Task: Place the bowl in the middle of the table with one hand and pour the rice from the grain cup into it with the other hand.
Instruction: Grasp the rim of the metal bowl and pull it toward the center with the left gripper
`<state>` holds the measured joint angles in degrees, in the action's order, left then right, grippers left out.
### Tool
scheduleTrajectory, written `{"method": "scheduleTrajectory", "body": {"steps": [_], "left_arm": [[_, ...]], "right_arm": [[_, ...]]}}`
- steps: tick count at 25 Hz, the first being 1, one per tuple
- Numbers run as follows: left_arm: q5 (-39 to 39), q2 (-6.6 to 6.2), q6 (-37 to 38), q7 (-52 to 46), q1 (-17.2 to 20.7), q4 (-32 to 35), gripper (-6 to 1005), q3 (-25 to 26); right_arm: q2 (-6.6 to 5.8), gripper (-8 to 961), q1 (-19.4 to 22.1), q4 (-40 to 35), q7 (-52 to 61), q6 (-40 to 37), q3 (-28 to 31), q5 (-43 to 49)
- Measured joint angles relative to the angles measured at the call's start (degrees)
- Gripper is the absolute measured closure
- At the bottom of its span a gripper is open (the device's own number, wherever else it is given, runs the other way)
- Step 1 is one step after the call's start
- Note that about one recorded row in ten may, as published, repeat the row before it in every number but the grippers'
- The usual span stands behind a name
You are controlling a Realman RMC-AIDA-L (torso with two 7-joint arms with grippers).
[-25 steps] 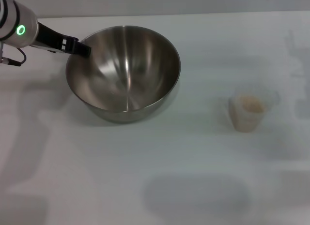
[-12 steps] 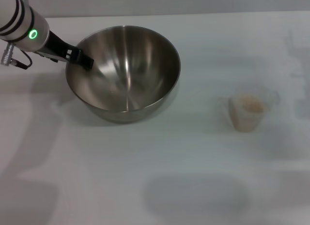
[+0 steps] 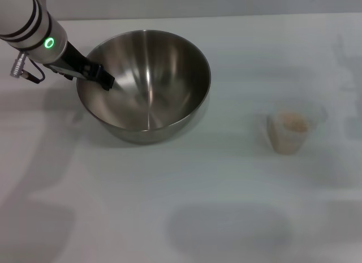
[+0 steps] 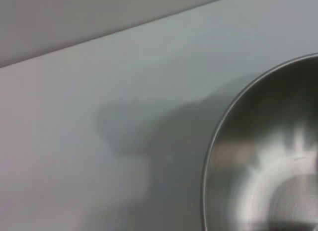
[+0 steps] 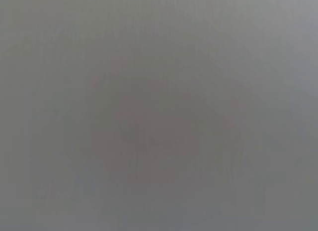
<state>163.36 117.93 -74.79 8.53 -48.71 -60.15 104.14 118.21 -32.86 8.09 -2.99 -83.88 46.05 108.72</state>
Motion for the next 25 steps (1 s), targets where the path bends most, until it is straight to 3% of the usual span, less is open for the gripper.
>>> {"method": "scheduleTrajectory", "body": {"steps": [12,23,25], "left_arm": [[1.6,0.02,0.3,0.1,-0.8,1.8,160,0.2],[1.6,0.11,0.1,0.6,-1.1,2.2,359,0.3],[1.6,0.11,0.1,0.6,-1.2,2.4,451,0.3]], "right_arm": [[0.00,228,0.1,-0.3,1.1,-0.1,0.0,0.2],[0.07,227,0.5,-0.1,1.1,-0.8,0.0,0.4],[0.08,227,0.5,-0.1,1.2,-0.8,0.0,0.4]]}}
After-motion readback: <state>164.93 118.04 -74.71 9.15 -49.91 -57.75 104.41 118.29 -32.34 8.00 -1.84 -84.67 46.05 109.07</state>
